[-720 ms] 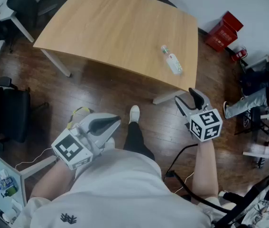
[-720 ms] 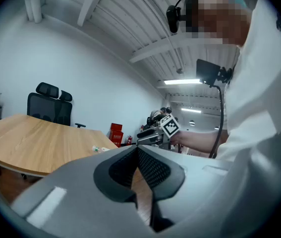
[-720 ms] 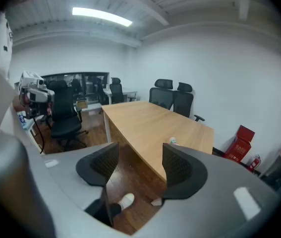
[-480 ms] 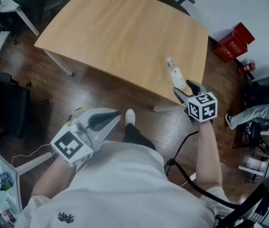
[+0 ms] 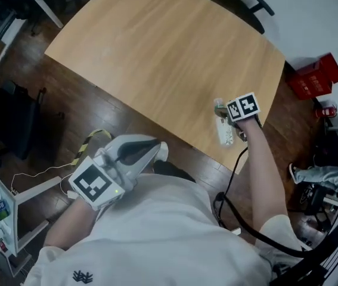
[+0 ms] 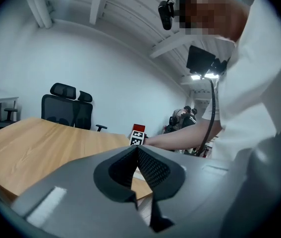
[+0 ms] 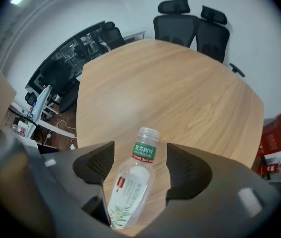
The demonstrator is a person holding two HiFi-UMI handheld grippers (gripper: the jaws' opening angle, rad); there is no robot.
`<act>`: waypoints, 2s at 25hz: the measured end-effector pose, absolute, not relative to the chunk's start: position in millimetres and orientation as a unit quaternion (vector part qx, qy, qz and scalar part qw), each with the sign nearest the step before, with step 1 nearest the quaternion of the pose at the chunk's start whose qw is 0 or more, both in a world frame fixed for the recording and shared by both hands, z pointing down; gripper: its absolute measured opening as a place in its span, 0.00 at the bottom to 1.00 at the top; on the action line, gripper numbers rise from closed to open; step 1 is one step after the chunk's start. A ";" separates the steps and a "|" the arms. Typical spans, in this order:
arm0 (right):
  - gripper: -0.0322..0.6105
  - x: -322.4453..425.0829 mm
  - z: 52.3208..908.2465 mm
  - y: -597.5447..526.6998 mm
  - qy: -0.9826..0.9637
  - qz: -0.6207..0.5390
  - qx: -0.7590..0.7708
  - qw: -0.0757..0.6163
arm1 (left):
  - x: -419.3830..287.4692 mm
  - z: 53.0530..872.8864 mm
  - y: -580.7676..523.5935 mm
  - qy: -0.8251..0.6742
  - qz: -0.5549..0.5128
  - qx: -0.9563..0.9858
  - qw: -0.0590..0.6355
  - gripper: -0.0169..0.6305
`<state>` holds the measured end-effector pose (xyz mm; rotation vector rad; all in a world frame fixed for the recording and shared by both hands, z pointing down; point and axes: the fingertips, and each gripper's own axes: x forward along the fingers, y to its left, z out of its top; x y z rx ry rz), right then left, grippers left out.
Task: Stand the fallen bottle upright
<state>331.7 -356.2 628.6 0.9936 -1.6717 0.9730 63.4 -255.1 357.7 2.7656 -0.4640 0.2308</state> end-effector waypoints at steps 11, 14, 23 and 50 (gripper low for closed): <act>0.39 308.4 657.7 -372.8 -0.690 0.405 0.367 0.475 | 71.0 370.8 -280.3 -0.192 0.109 0.958 0.186 0.03; 0.37 305.6 611.5 -392.1 -0.740 0.355 0.419 0.387 | 73.9 371.3 -283.8 -0.190 0.114 0.957 0.189 0.03; 0.37 321.4 498.8 -411.4 -0.811 0.118 0.560 0.123 | 86.4 378.0 -282.7 -0.153 0.125 0.962 0.186 0.03; 0.67 340.9 469.8 -329.7 -0.727 0.011 0.677 0.112 | 32.0 361.0 -229.0 -0.094 0.083 0.981 0.147 0.03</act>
